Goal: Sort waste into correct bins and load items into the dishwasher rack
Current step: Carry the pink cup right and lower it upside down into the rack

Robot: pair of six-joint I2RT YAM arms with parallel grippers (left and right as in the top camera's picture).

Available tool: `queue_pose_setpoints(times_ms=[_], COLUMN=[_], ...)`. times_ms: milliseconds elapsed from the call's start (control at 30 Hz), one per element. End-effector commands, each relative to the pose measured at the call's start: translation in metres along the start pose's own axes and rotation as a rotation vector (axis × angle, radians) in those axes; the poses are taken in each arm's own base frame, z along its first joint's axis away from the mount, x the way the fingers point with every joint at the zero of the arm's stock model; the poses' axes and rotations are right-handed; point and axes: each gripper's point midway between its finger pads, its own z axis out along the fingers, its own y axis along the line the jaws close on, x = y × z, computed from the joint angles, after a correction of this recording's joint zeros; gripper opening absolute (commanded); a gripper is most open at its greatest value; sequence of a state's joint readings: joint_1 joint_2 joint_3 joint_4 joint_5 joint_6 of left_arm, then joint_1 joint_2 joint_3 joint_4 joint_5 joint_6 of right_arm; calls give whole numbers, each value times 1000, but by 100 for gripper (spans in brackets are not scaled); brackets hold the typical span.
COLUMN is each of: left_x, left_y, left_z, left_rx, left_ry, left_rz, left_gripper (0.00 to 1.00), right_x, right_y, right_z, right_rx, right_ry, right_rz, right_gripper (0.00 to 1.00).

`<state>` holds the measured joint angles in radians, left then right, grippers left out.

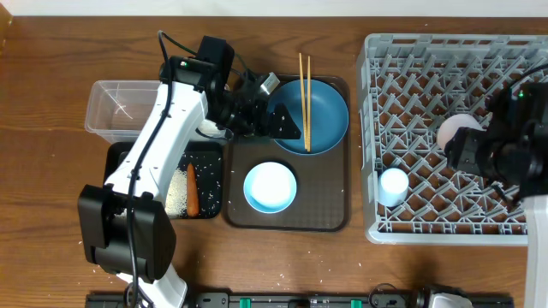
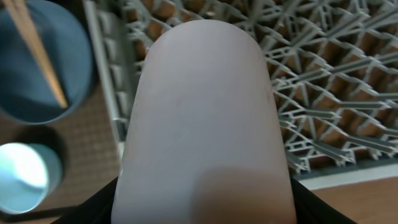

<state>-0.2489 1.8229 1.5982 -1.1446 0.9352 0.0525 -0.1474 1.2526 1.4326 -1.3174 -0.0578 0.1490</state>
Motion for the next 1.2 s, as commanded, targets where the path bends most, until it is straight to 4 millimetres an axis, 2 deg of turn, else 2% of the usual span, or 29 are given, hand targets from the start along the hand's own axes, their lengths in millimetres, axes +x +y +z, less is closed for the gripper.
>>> queue_pose_setpoints(times_ms=[0, 500, 800, 867, 967, 1000, 1100, 1167], left_x=[1, 0, 1, 0, 0, 0, 0, 0], left_y=[-4, -4, -4, -4, -4, -4, -4, -4], left_z=[-5, -5, -5, -5, -5, -5, -5, -5], left_rx=[-6, -6, -6, -6, -6, -6, -6, -6], left_ry=[-12, -12, -12, -12, -12, -12, -12, -12], left_rz=[19, 20, 19, 19, 20, 19, 20, 19], left_gripper=[98, 99, 99, 99, 99, 99, 99, 99], right_x=[0, 7, 13, 13, 14, 14, 15, 15], right_y=[-17, -28, -35, -35, -35, -35, -35, -35], right_z=[17, 93, 109, 109, 109, 108, 108, 108], right_rx=[96, 161, 193, 193, 193, 193, 194, 195], right_ry=[53, 309, 368, 367, 372, 374, 375, 375], right_rz=[-3, -3, 0, 1, 1, 2, 3, 9], right_gripper=[42, 43, 42, 49, 73, 79, 93, 95])
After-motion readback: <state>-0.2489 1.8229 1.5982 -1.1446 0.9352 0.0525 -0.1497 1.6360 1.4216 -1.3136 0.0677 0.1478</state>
